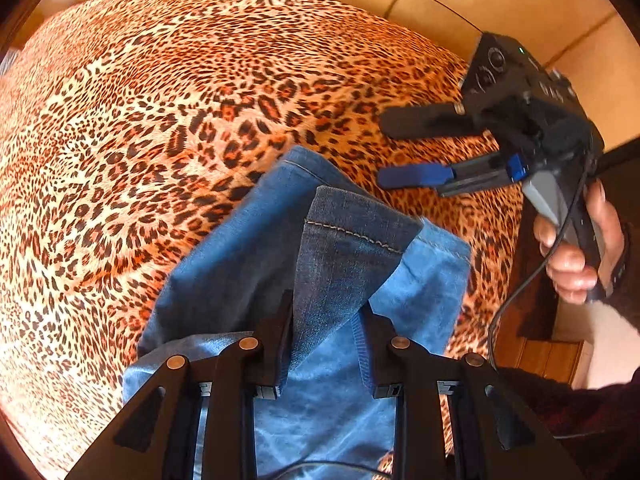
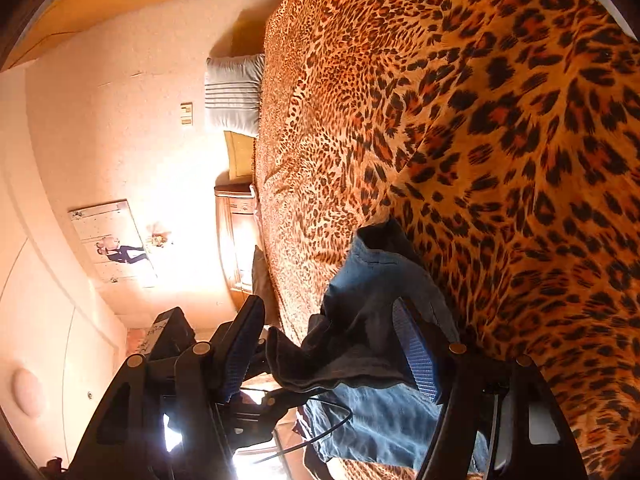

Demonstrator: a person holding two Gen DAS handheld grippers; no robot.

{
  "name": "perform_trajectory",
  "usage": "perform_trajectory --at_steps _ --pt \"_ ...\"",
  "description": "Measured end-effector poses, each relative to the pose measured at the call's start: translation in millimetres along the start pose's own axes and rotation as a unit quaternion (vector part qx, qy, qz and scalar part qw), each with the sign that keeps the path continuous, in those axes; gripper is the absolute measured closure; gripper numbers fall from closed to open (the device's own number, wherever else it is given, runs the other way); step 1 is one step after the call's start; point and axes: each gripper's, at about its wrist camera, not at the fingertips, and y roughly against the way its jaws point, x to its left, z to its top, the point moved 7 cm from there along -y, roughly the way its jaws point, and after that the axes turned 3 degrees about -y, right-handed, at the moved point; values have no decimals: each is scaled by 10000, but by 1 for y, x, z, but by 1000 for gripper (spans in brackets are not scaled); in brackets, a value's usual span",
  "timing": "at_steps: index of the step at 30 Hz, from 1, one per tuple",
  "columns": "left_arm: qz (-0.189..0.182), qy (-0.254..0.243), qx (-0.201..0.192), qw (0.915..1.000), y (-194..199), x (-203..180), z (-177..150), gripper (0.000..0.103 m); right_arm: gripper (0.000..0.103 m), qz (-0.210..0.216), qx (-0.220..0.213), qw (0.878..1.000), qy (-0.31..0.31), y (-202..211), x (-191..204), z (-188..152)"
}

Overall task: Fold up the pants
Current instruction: 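Close the left tool on the jeans leg while the right tool grips the hem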

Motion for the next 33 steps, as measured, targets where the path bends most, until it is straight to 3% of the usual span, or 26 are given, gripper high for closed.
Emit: perform_trajectory --at_steps 4,8,11,15,19,21,24,28,30,32,33 --pt "62 -29 256 9996 -14 12 23 73 34 -275 -302 9992 -14 10 -10 6" --pt "255 -560 868 9943 -45 12 37 67 34 -750 -474 9960 42 29 -30 -11" --pt "631 -980 1165 9863 -66 16 46 52 34 -820 -389 9958 -119 35 -48 -29" --pt "692 -1242 1491 9786 -81 18 52 50 34 -656 -405 9968 -206 44 -58 -49" --pt "457 -1273 1209 9834 -67 19 59 49 34 -701 -390 9967 -146 51 -67 -73" --pt "297 -1184 1073 9867 -60 25 58 40 34 -650 -369 9970 -175 51 -71 -83" --pt "548 -1082 1107 9864 -64 40 59 39 34 -574 -392 9974 -183 51 -77 -98" --pt "522 -1231 1738 9757 -93 36 49 34 34 -717 -546 9958 132 46 -73 -103" --pt "777 -1707 1640 9685 -101 24 50 28 34 -742 -671 9944 327 42 -64 -101" --pt "929 -1718 1561 9682 -107 16 57 29 35 -675 -779 9938 412 35 -58 -97" --pt "894 -1664 1475 9709 -107 13 62 34 44 -648 -841 9935 409 34 -57 -94"
